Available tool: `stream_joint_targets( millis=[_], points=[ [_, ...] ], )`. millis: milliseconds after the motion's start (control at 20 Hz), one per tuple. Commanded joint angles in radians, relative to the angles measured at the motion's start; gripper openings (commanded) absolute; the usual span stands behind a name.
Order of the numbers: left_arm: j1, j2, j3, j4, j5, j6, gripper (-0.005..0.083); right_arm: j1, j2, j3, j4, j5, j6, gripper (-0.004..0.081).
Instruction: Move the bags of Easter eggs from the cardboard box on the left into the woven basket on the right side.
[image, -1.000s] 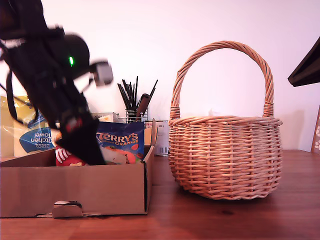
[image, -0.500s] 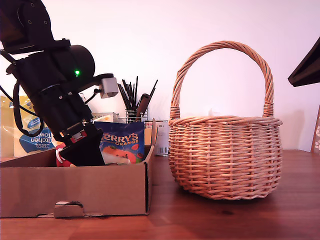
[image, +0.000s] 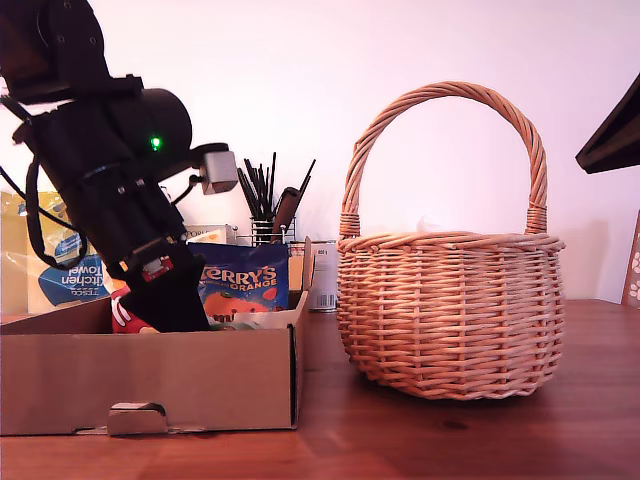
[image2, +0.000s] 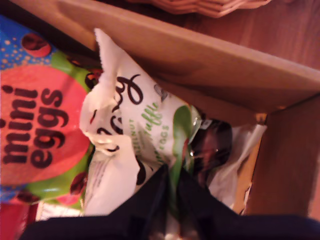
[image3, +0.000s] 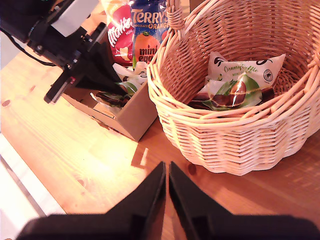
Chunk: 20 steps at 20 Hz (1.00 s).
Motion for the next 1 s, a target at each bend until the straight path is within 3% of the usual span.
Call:
stream_joint_targets(
  millis=[0,550,750,950],
  points=[
    [-0.002,-0.038,-0.019,-0.016,-0.004,0.005,-0.0021,0.005,-0.001,-0.001,0.003,0.000,0.000,-0.0012],
    [-0.002,-0.250,-0.018,-0.040,-0.011,-0.003,-0.0021,0.005,-0.001,-0.001,0.003,-0.002,0.000,-0.0012],
    [-0.002,-0.341,-0.018,-0.021,0.068,-0.033,-0.0021,0.005,-0.001,-0.001,0.003,-0.002,0.000,-0.0012],
    [-0.009,-0.371,-0.018,0.032,0.245,-0.087,-0.0021,0.005,-0.001,-0.001,0.003,-0.001,0.000,-0.0012]
  ],
)
